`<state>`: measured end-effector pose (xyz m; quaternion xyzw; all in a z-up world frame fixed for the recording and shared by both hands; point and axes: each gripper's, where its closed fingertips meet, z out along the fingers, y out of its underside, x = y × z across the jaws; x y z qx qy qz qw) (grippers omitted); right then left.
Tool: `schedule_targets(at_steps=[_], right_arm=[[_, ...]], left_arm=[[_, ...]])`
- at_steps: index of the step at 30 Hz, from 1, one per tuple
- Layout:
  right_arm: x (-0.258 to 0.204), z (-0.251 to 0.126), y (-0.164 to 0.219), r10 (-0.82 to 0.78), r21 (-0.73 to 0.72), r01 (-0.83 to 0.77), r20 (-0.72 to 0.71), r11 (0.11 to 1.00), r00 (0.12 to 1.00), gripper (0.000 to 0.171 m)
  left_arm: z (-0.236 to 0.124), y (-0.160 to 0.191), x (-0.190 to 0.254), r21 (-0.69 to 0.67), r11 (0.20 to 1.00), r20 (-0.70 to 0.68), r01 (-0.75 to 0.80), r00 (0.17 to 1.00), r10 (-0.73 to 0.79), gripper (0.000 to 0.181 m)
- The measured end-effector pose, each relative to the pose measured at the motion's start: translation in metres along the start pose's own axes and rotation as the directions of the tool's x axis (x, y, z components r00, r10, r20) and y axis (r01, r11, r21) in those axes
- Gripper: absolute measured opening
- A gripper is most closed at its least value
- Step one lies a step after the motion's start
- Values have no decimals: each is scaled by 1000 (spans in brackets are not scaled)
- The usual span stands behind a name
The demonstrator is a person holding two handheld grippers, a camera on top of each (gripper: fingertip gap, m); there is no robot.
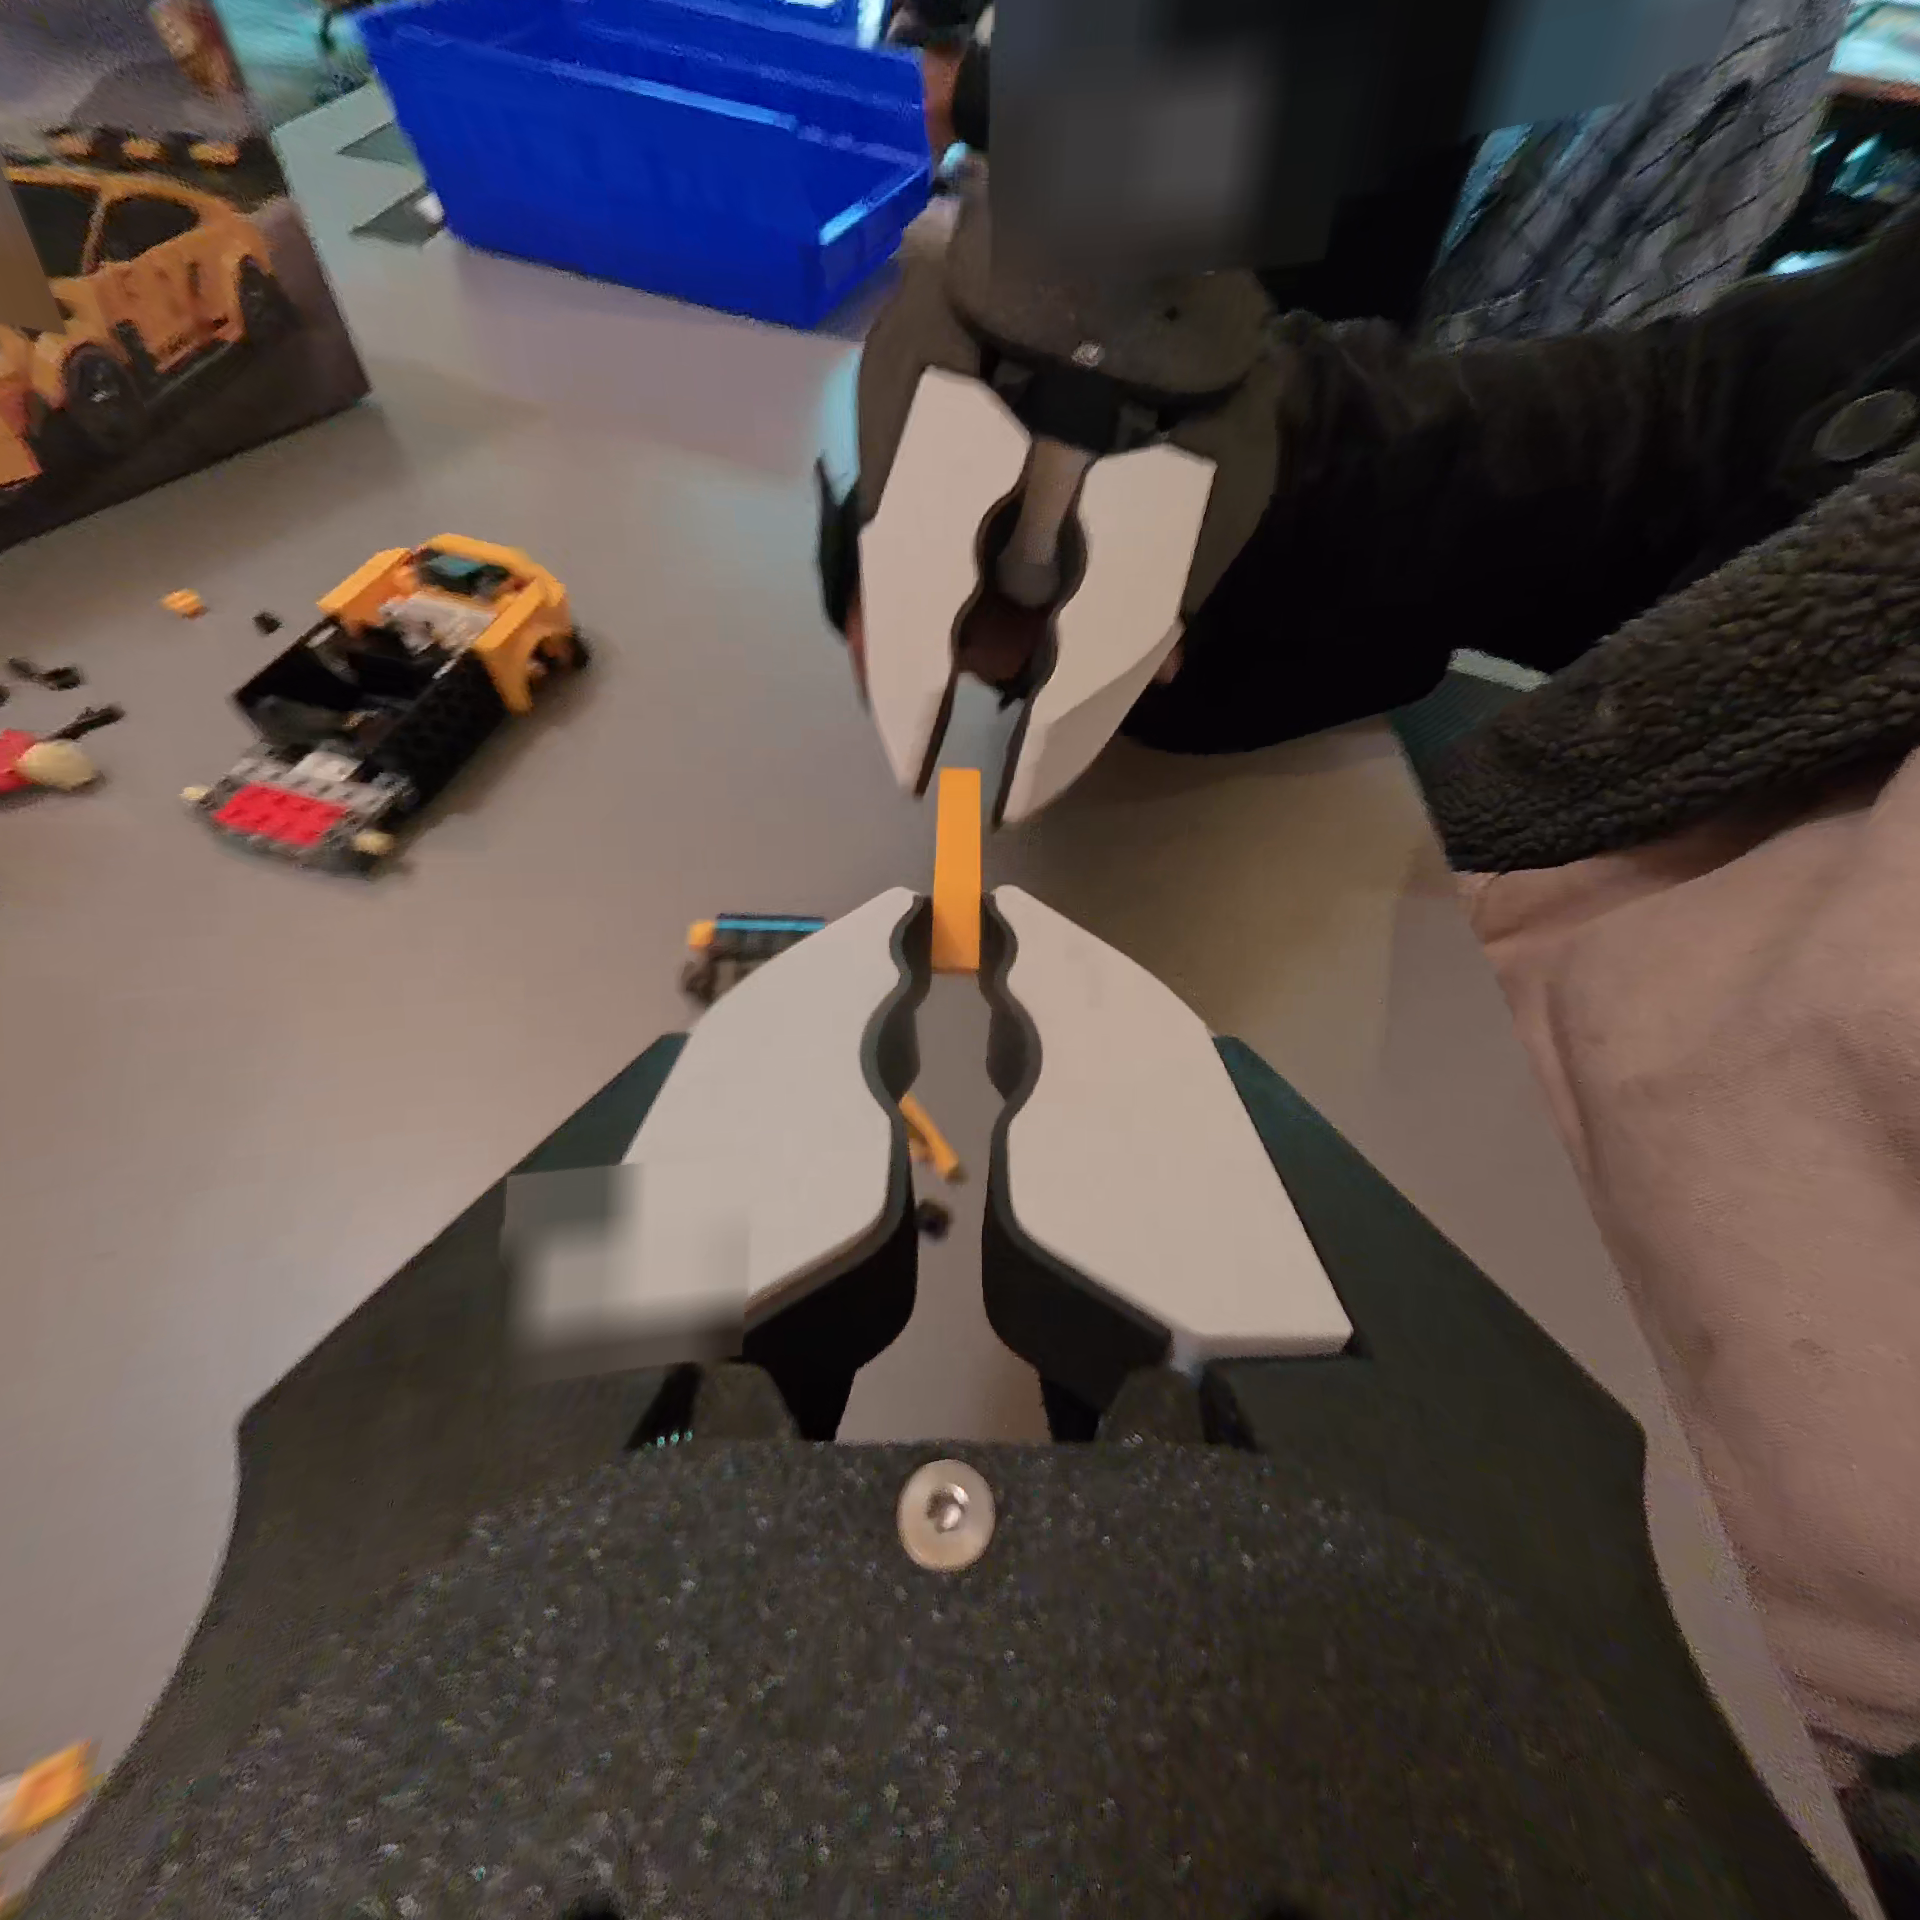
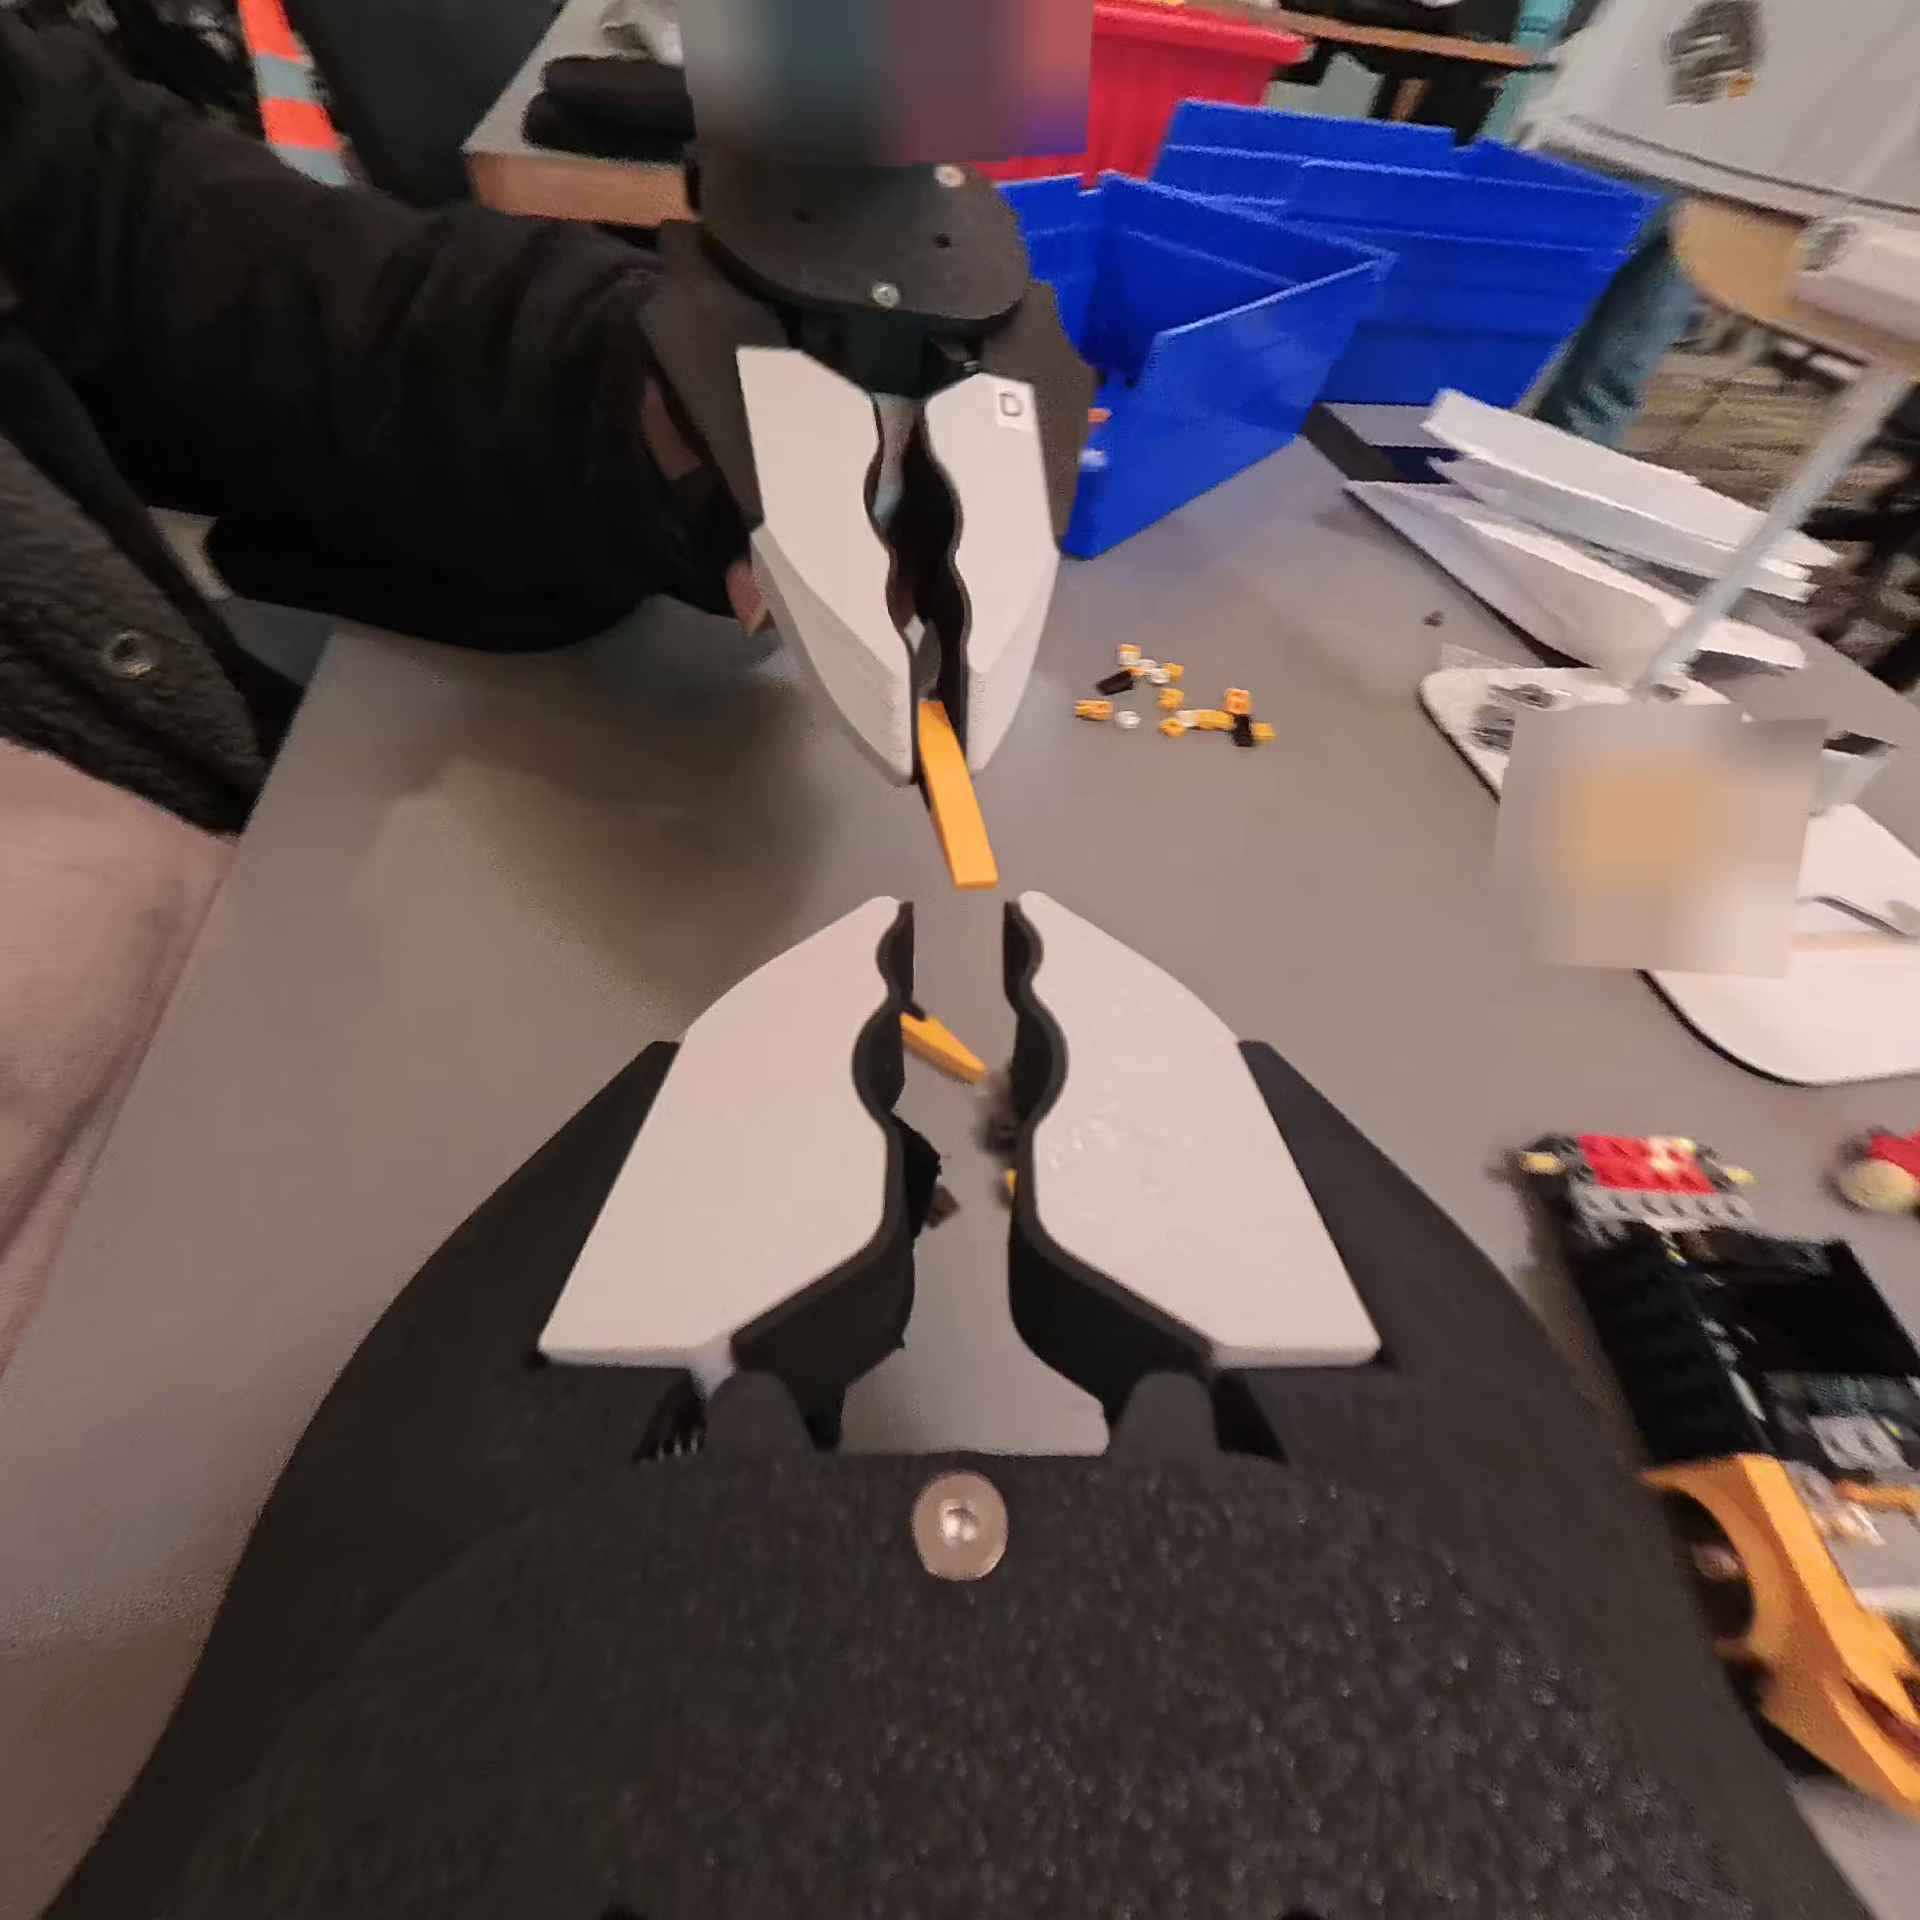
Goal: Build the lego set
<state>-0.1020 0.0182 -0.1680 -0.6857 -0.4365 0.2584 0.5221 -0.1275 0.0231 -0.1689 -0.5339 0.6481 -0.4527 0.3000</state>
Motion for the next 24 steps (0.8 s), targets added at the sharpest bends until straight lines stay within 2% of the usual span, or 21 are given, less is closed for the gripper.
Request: schedule_targets(at_steps=[3, 8, 14, 20, 24], right_arm=[[26, -14, -1, 46, 29, -43, -108, 999, 993, 20], [46, -30, 14, 67, -14, -71, -180, 997, 981, 21], [38, -19, 31, 43, -111, -59, -143, 992, 989, 22], [34, -14, 40, 46, -145, -65, -132, 987, 990, 22], [34, -11, 54, 31, -212, -59, -134, 975, 991, 24]], left_arm=[[-8, 14, -38, -106, 994, 117, 16, 993, -3, 8], [-1, 50, -71, -195, 974, 139, 114, 986, -88, 8], [14, 77, -74, -310, 946, 138, 97, 989, -56, 8], [18, 85, -70, -347, 935, 136, 65, 991, -19, 9], [13, 80, -69, -338, 939, 143, 64, 990, -16, 18]])
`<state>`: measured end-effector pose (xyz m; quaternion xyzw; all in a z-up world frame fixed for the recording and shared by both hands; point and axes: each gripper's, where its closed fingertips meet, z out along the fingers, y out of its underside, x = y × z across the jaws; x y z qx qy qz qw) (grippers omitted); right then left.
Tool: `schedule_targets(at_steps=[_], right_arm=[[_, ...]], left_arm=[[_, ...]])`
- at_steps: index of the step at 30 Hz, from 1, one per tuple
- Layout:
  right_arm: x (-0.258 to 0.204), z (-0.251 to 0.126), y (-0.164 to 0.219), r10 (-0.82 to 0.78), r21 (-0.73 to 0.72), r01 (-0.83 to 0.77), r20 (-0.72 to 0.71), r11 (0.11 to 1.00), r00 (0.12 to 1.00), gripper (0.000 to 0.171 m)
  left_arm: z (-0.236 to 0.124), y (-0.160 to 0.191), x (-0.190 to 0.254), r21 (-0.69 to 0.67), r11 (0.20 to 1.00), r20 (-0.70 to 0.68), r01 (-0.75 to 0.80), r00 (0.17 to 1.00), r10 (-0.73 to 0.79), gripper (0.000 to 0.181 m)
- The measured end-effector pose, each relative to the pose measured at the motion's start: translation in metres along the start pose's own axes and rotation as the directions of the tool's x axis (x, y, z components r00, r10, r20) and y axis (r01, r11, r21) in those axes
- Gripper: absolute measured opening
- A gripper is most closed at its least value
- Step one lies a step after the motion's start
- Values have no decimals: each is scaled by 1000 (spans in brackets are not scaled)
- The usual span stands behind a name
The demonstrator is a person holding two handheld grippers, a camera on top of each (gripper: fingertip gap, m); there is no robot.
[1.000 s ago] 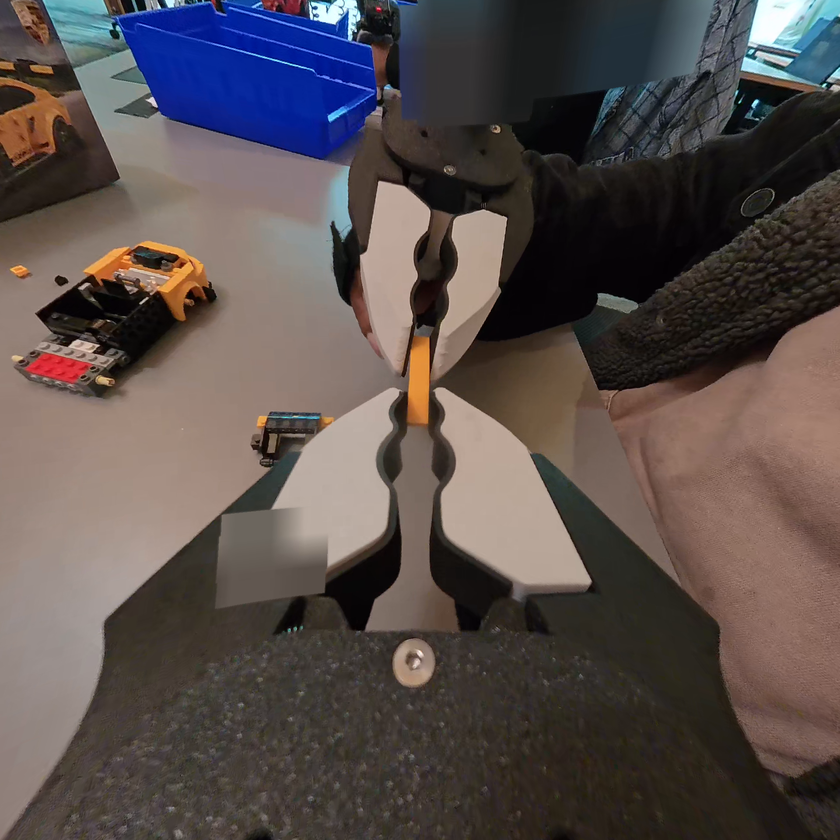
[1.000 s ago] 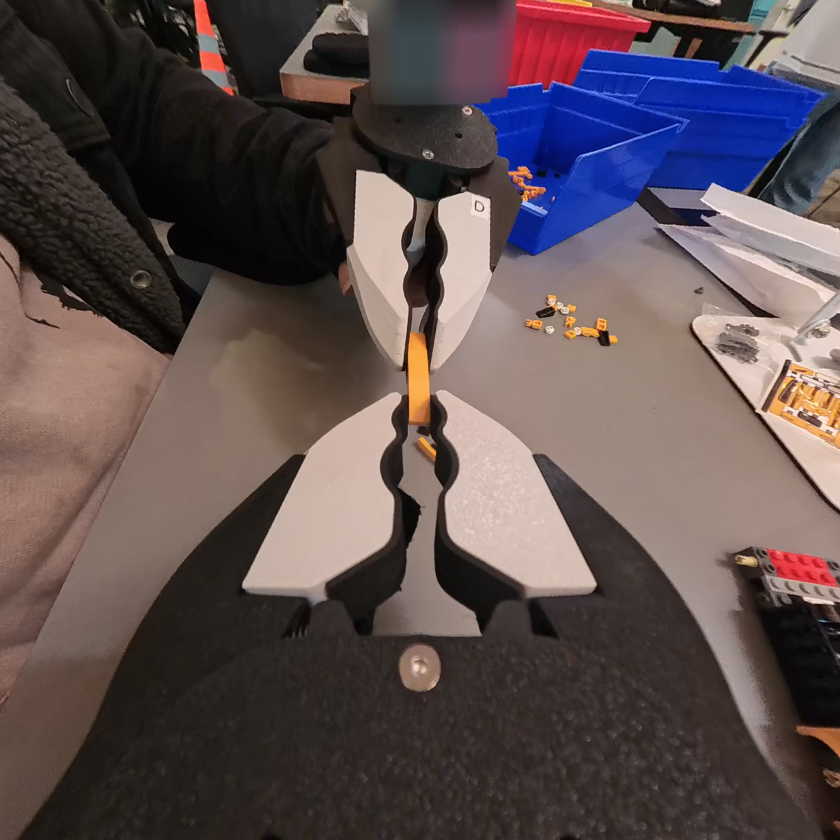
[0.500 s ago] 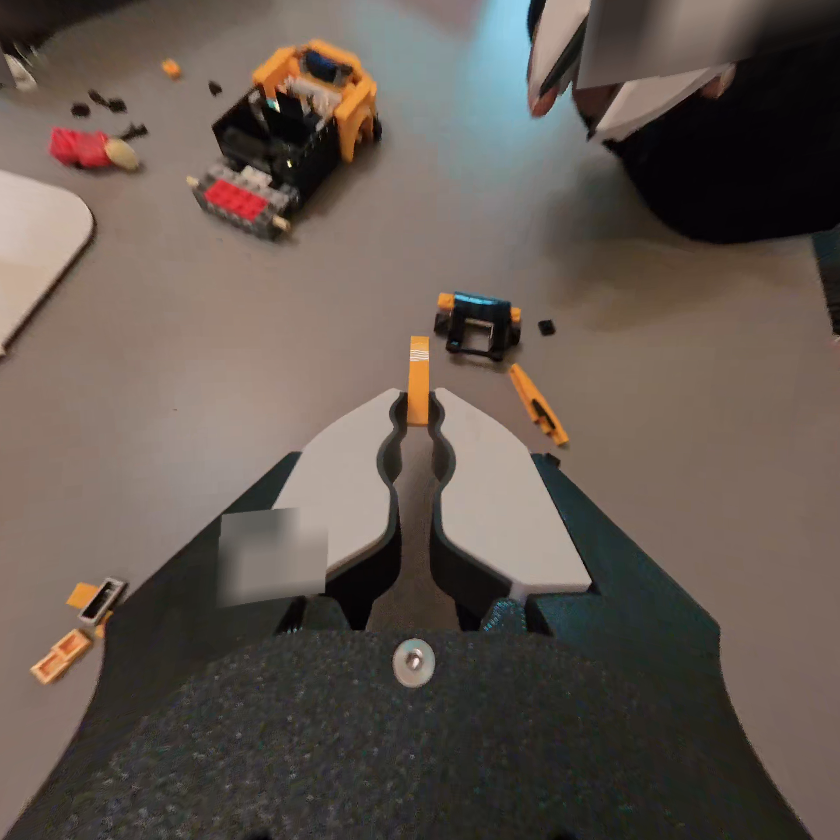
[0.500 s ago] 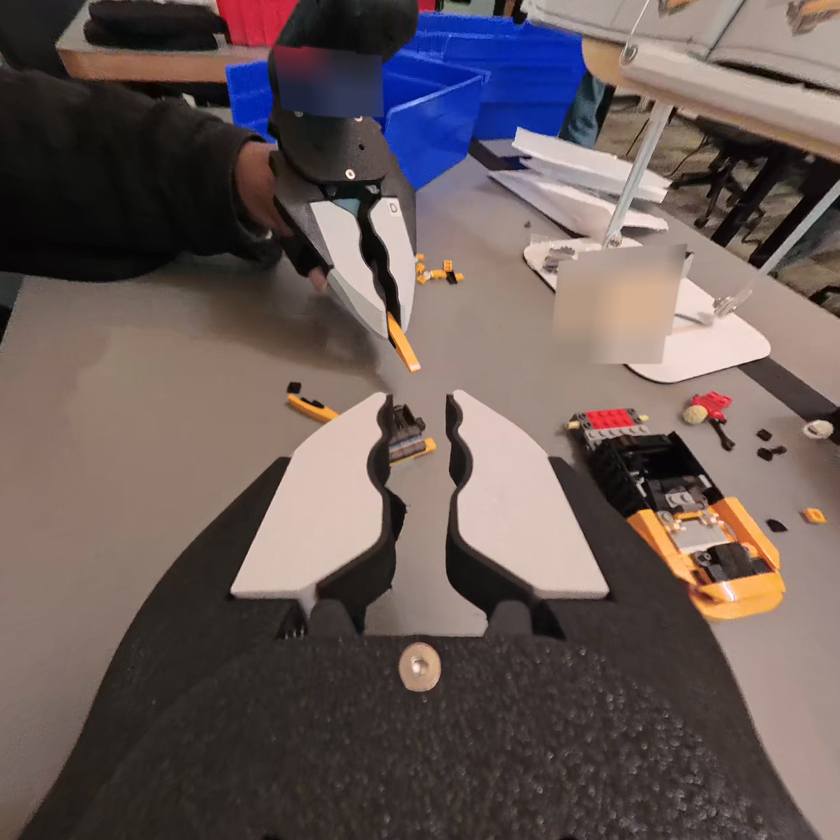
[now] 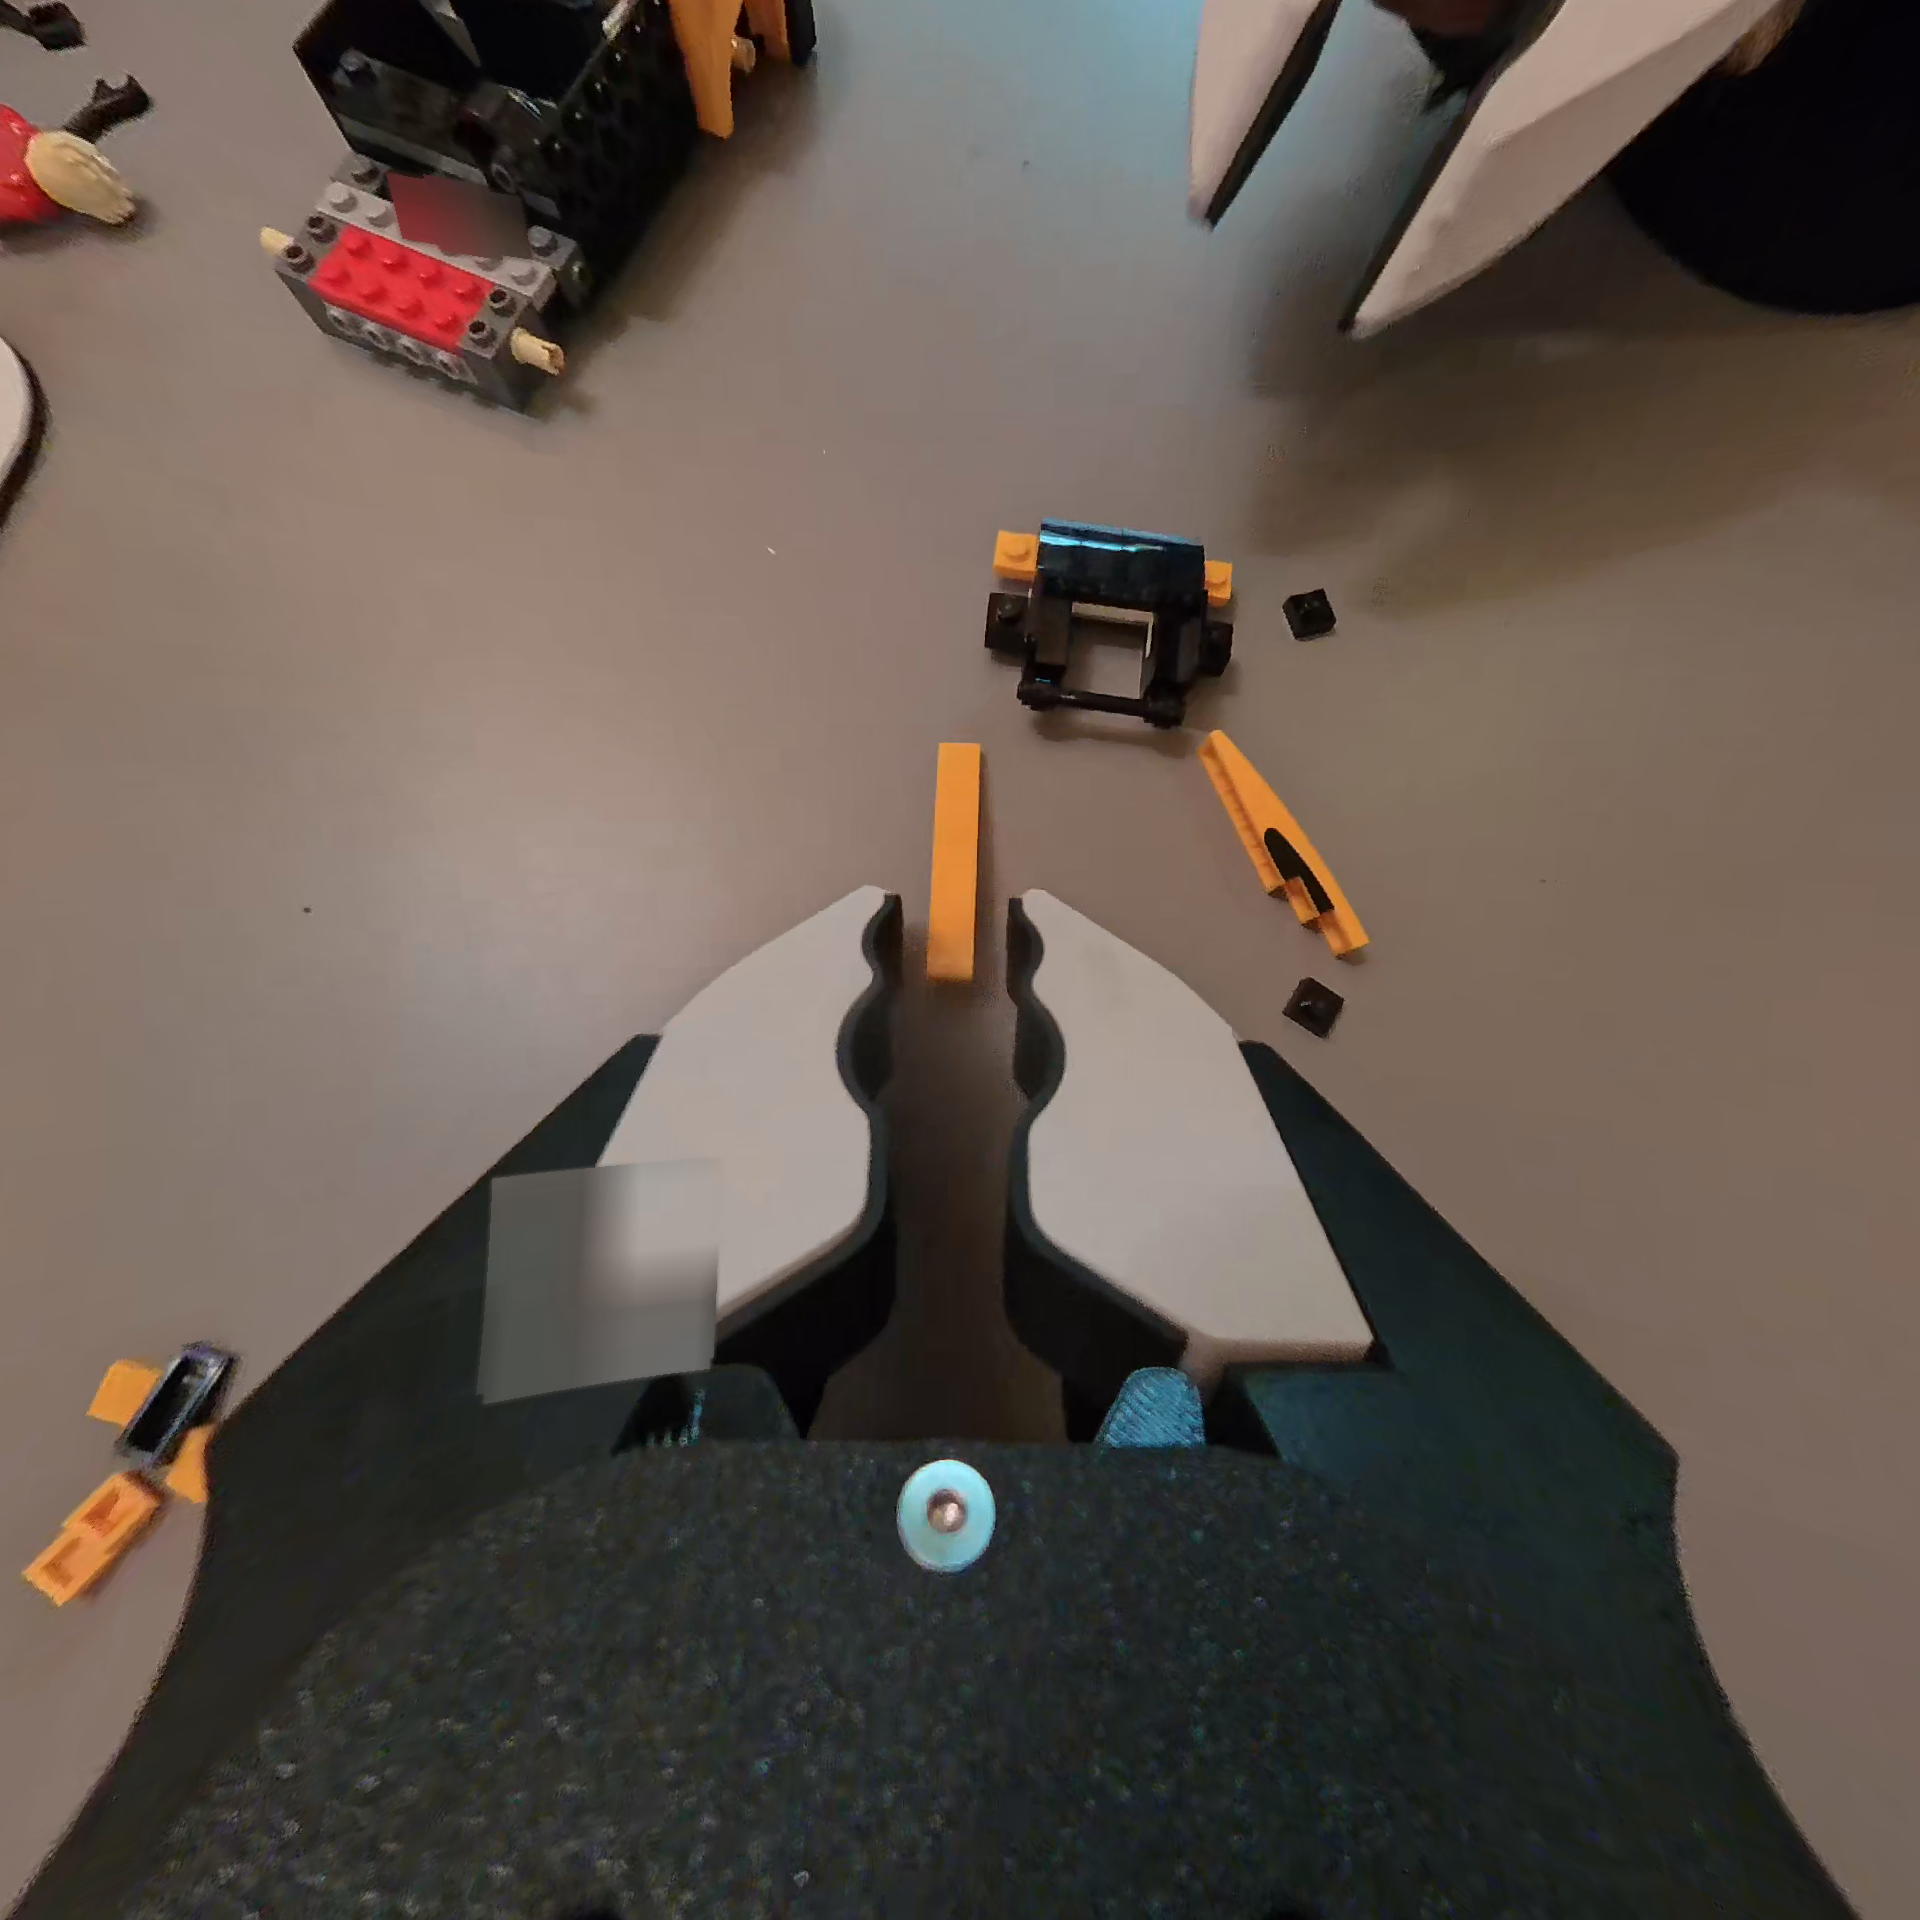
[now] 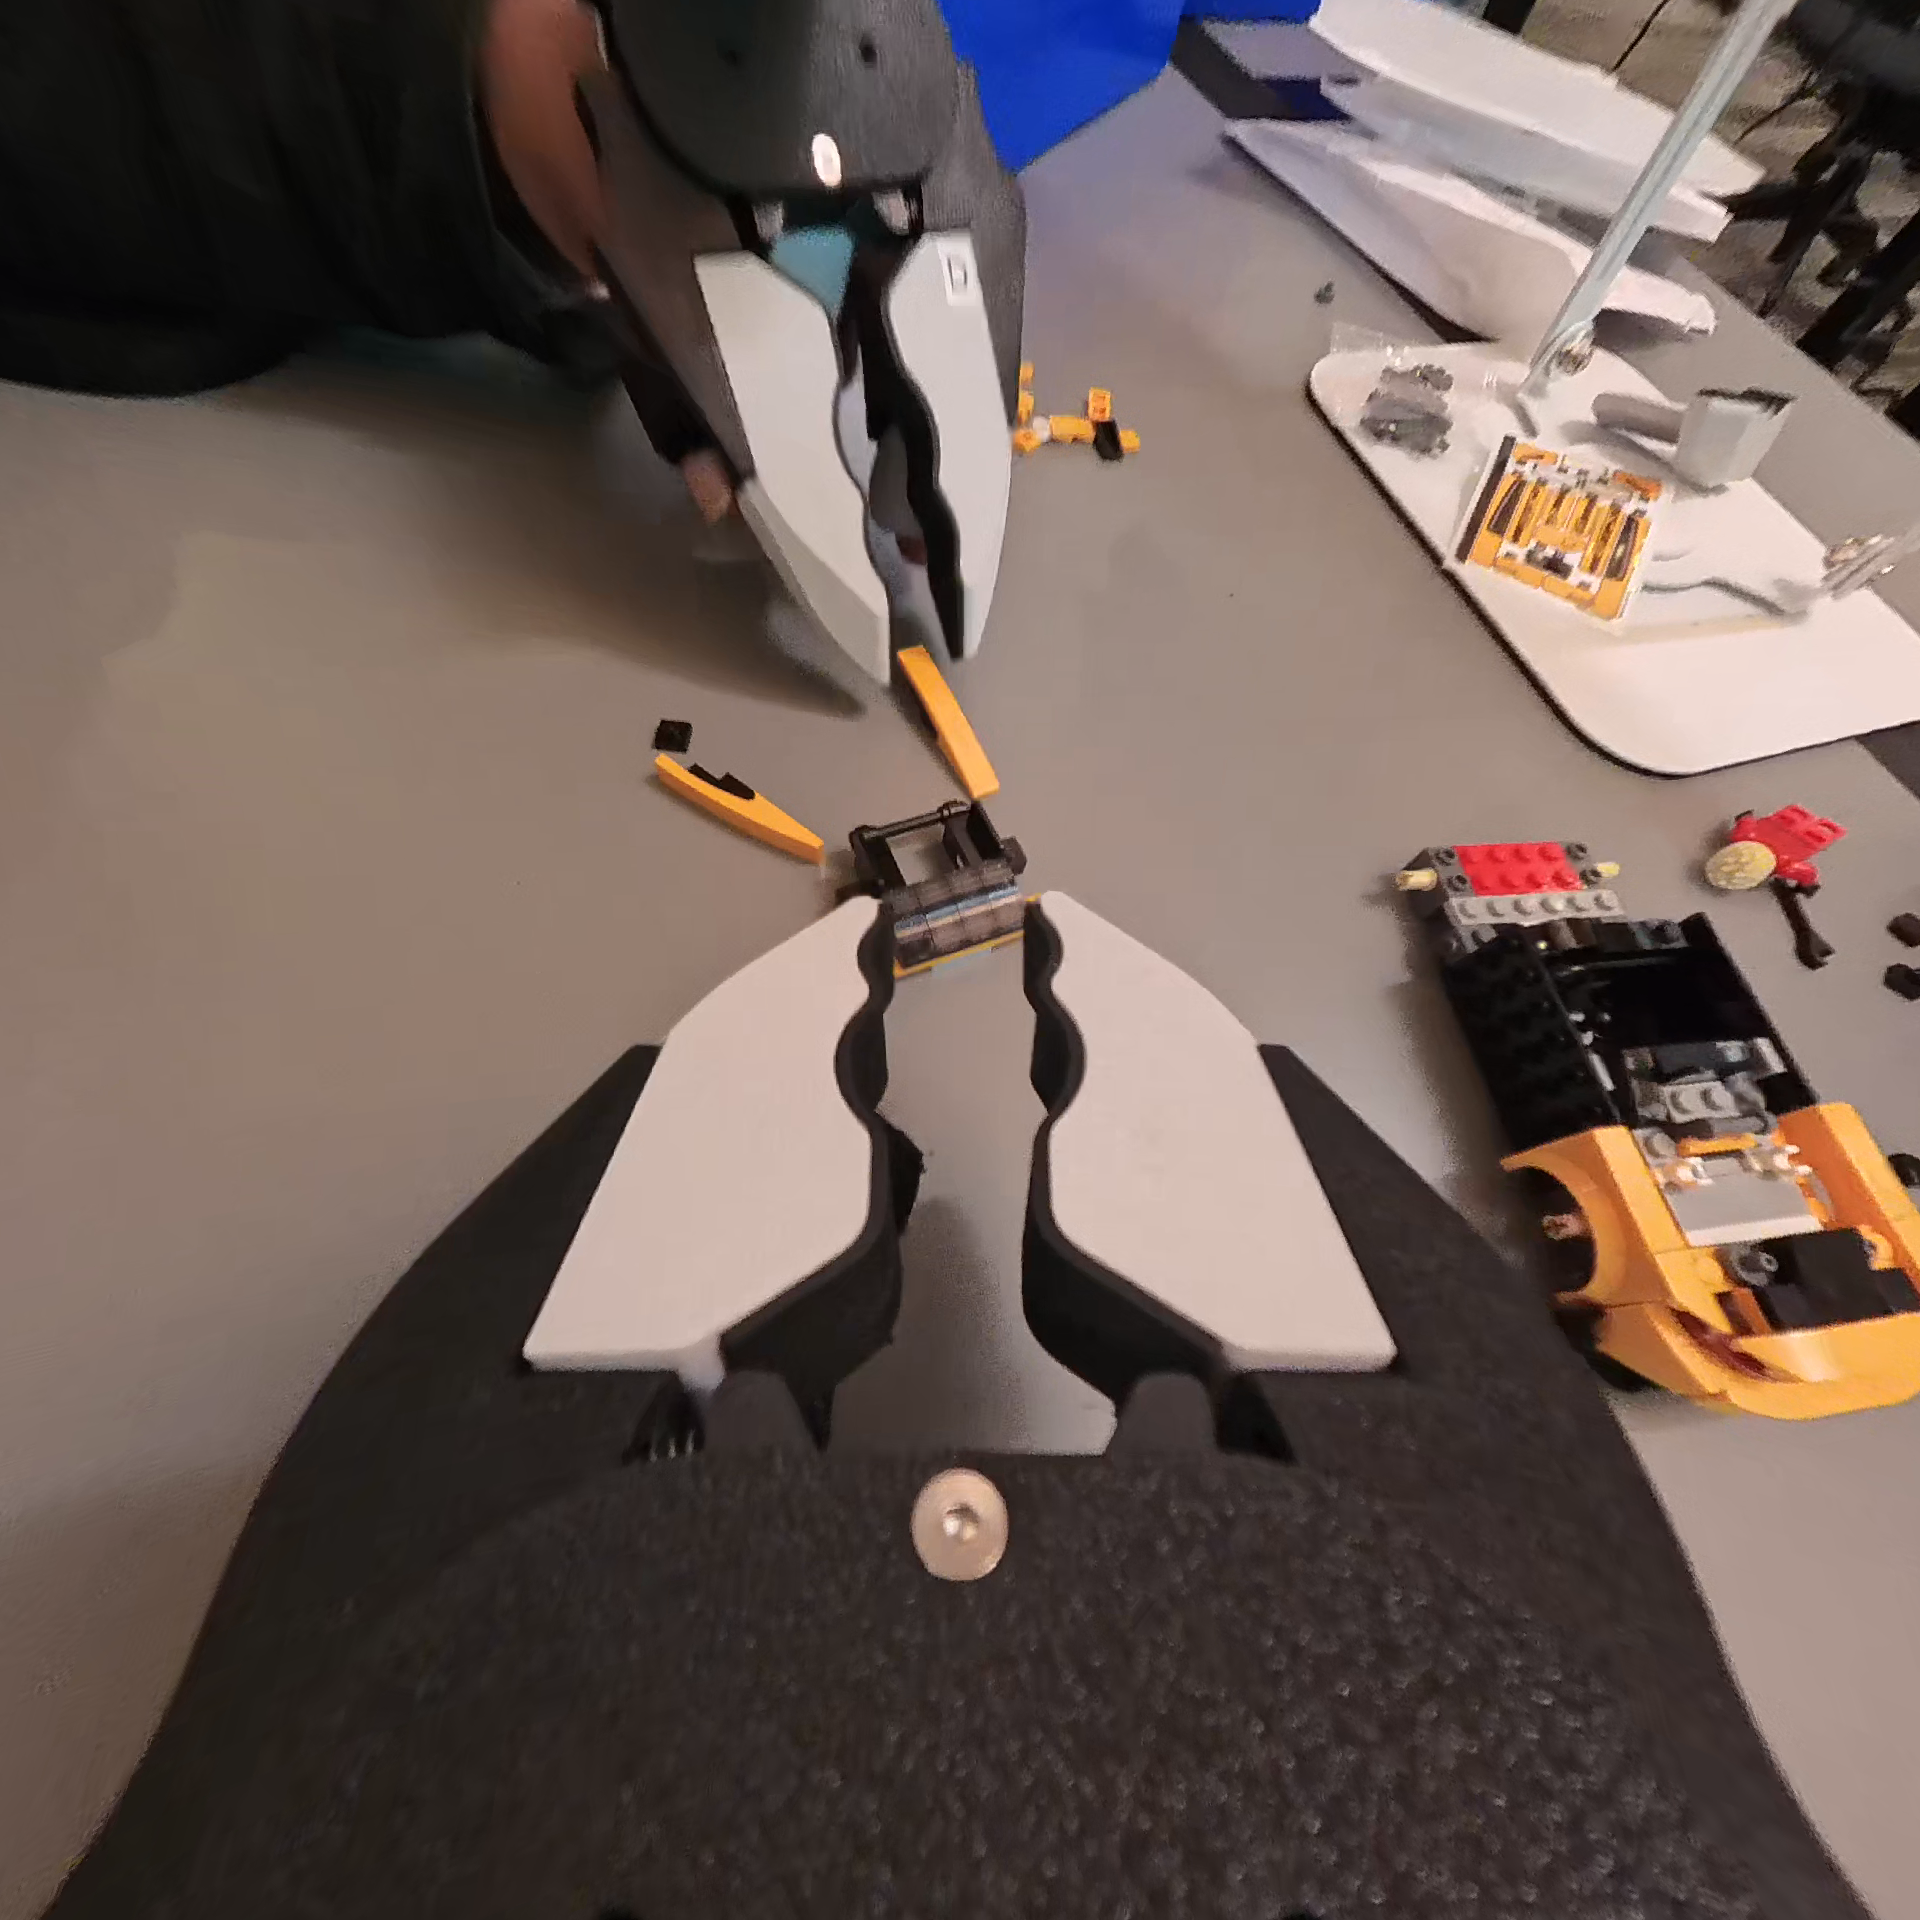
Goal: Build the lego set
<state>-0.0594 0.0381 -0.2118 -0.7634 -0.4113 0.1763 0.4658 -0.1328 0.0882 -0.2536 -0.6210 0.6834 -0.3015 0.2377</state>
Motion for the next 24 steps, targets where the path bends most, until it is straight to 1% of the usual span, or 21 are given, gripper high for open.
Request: schedule_targets(at_steps=[2, 5, 7, 11, 14, 17, 19, 24], right_arm=[[-1, 4, 7, -2, -39, 3, 7, 999, 1000, 27], [-3, 14, 16, -18, -127, 21, 25, 992, 1000, 38], [-4, 22, 18, -38, -184, 47, 48, 982, 998, 42], [-3, 37, 23, -120, -313, 152, 120, 937, 985, 49], [-1, 43, 25, -135, -371, 207, 210, 905, 968, 49], [-3, 46, 29, -142, -406, 266, 309, 875, 940, 45], [-3, 47, 28, -158, -411, 307, 358, 859, 920, 41], [-8, 48, 27, -220, -395, 435, 482, 809, 848, 41]], left_arm=[[-9, -3, 1, 20, 1000, 10, -10, 1000, 9, 19], [-19, -6, 5, 22, 999, 25, -36, 999, 35, 18], [-19, -4, 6, 14, 999, 33, -52, 998, 52, 17], [-13, 2, 6, 14, 999, 31, -43, 999, 43, 15], [-13, 5, 2, 34, 999, 26, -13, 1000, 12, 14], [-15, 5, 0, 64, 998, 19, 10, 1000, -12, 14], [-15, 5, -2, 80, 997, 15, 19, 1000, -21, 14], [-12, 5, -1, 95, 995, 2, 26, 1000, -27, 14]])
